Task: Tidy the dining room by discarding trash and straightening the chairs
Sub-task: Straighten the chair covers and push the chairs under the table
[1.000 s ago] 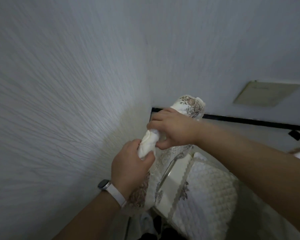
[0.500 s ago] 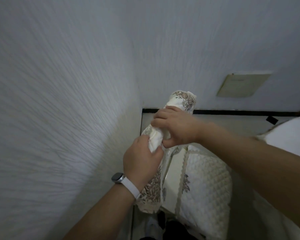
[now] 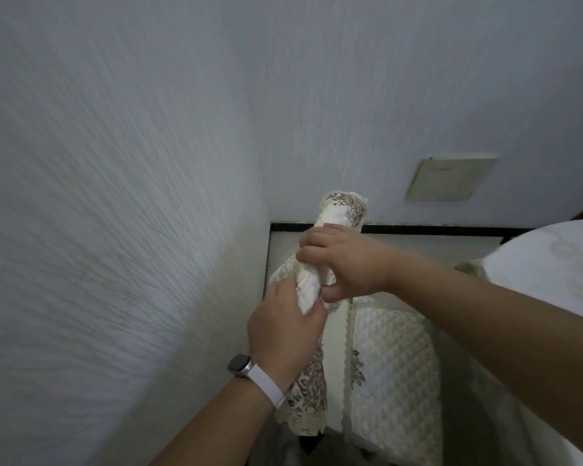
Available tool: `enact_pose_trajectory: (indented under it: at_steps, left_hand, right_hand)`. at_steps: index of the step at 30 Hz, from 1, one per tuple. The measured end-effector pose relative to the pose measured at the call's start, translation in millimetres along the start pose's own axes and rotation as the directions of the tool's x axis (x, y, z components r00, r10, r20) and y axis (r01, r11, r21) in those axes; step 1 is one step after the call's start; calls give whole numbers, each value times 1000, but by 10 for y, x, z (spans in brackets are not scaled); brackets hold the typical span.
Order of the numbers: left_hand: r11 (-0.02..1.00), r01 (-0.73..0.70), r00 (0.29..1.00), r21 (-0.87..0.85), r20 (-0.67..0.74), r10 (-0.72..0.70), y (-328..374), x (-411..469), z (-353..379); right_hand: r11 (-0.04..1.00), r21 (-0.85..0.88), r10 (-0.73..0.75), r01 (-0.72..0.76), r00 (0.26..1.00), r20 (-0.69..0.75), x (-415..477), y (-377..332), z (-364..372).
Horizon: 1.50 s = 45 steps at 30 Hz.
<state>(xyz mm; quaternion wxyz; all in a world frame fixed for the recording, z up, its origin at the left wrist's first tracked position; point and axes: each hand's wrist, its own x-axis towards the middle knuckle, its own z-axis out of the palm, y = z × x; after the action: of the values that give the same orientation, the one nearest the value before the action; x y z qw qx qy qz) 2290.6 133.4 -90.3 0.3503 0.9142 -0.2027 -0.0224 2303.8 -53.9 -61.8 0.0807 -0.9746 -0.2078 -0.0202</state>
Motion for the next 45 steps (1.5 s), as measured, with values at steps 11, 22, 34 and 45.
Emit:
enact_pose_trajectory:
  at_steps: [11, 22, 34, 45]
  left_hand:
    - [997, 35, 999, -67, -1, -35, 254, -380, 0]
    - [973, -156, 984, -169, 55, 167, 286, -543, -4]
    - [553, -822, 511, -138, 251, 822, -128, 137, -184]
    - [-63, -990, -113, -123, 461, 880, 498, 949, 70]
  right_hand:
    - [596, 702, 637, -389, 762, -118, -1111, -928, 535]
    - [324, 722, 850, -612, 523, 62, -1143, -1706, 386]
    - [254, 704, 922, -663, 386, 32, -1212, -1850, 387]
    - [186, 706, 974, -683, 225, -39, -1466, -1988, 384]
